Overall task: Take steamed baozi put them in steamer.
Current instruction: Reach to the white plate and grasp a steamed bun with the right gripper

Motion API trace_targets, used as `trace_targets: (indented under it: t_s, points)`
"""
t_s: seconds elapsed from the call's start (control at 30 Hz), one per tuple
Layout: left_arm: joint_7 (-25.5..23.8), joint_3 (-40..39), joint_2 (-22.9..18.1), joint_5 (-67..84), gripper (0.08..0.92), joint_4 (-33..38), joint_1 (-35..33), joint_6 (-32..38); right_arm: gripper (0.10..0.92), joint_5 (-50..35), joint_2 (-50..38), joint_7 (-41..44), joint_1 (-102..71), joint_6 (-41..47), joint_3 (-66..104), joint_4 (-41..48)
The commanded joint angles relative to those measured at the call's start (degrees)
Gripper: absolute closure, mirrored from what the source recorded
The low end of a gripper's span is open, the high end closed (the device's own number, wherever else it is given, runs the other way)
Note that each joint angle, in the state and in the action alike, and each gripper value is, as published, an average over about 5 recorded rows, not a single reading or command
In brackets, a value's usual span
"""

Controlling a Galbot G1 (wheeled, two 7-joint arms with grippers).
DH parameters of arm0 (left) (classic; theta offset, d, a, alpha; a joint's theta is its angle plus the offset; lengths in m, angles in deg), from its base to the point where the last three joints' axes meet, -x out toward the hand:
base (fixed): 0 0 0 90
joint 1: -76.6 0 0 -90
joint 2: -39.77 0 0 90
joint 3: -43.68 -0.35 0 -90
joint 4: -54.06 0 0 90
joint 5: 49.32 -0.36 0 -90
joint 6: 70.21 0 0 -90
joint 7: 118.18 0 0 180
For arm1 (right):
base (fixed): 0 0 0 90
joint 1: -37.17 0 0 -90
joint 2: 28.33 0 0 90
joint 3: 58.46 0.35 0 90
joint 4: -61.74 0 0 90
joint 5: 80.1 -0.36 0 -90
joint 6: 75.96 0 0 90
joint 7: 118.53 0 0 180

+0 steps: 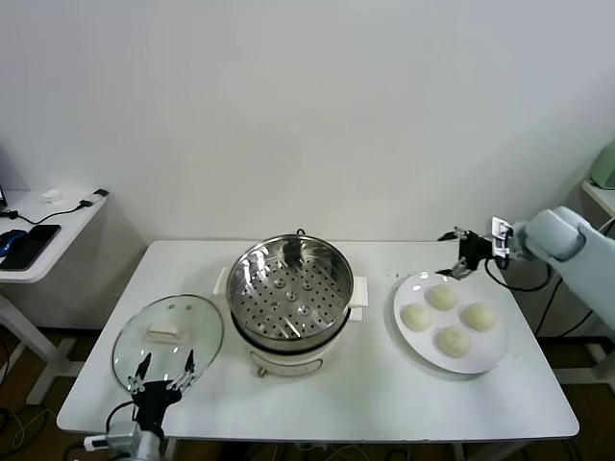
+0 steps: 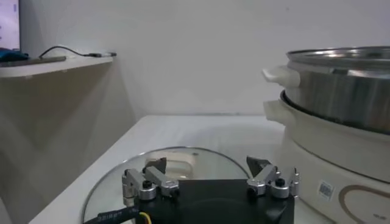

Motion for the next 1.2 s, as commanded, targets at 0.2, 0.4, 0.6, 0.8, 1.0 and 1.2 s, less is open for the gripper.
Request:
trace_targets:
  t_s: [0.2, 0.4, 0.6, 0.8, 1.0, 1.2]
  points:
    - [0.07, 0.84, -0.34, -0.87, 0.177, -0.65, -0.46, 0.0, 0.203, 2.23, 11.3, 6.59, 9.58, 1.09, -19.24, 14.99]
    - [0.08, 0.99, -0.55, -1.29, 0.177, -0.7, -1.24, 0.2, 0.203, 4.61, 17.1, 4.49, 4.8, 2.28, -14.21, 22.96]
    - [0.11, 0.85, -0.89, -1.45, 0.177, -0.56, -1.58, 0.38, 0.203, 6.48, 19.54, 4.19, 0.65, 1.45, -9.64, 27.63]
    - [0.1, 0.63, -0.96, -1.73, 0.177, -0.87, -1.4, 0.41, 0.203, 7.0, 21.54, 4.11, -2.59, 0.38, -4.8, 31.29]
    - [0.11, 0.54, -1.05, -1.91, 0.177, -1.09, -1.42, 0.43, 0.203, 10.35, 23.97, 4.19, -4.64, -1.23, -0.41, 35.27]
    - [0.13, 0.41, -1.12, -1.99, 0.177, -1.18, -1.36, 0.43, 0.274, 12.63, 25.46, 3.72, -5.29, -2.04, 2.34, 37.92]
